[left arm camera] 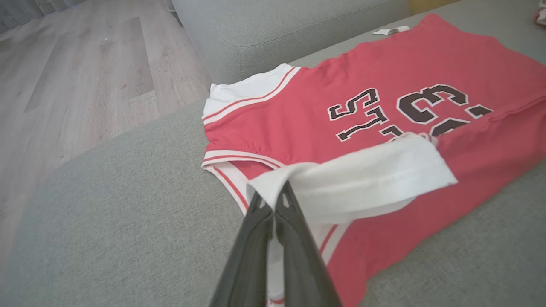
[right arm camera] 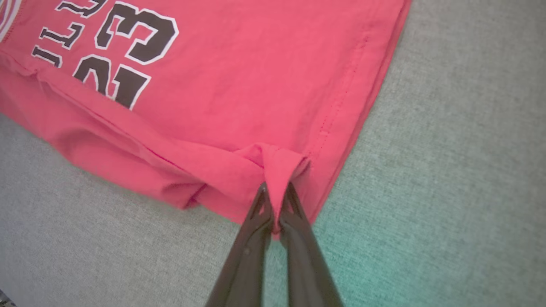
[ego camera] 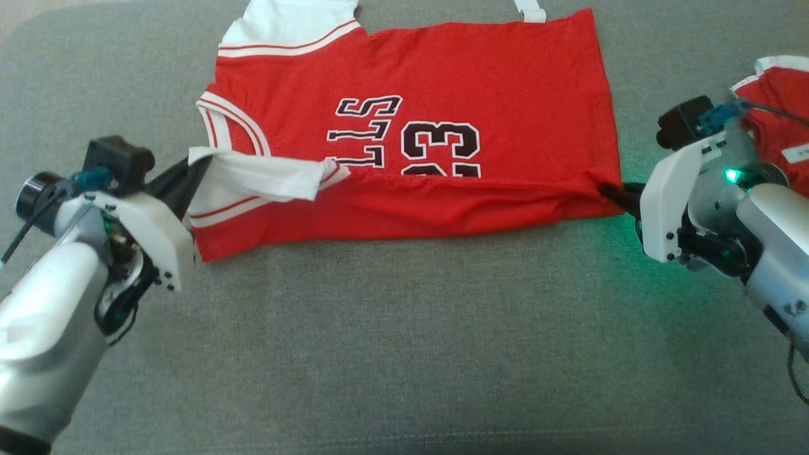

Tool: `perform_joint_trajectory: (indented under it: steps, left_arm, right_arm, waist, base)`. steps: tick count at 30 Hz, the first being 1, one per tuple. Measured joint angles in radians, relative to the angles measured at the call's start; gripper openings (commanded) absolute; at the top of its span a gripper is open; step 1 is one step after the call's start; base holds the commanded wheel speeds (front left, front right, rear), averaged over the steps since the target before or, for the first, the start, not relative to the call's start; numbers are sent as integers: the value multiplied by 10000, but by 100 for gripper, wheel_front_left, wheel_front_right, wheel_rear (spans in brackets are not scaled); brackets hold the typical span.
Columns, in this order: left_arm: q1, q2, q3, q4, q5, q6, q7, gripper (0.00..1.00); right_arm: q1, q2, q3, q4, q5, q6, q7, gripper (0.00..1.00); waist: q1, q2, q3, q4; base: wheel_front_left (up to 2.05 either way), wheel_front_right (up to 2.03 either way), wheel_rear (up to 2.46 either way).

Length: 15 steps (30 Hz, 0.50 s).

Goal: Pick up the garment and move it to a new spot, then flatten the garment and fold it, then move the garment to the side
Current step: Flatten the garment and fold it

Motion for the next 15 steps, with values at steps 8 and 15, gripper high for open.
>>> perform_joint_trajectory:
  steps: [8, 15]
  left_arm:
    - [-900, -332, -416, 1087, -2, -2, -334, 31]
    - [-1584, -903, -209, 2151, 84, 485, -1515, 100]
  right_arm:
    - [-485, 242, 2, 357, -56, 0, -151, 0]
    - [-948, 594, -295, 1083, -535, 0, -1440, 100]
  waist:
    - [0, 0, 260, 0]
    - [0, 0, 343, -4]
  base:
    - [0, 0, 0]
    - [0, 0, 0]
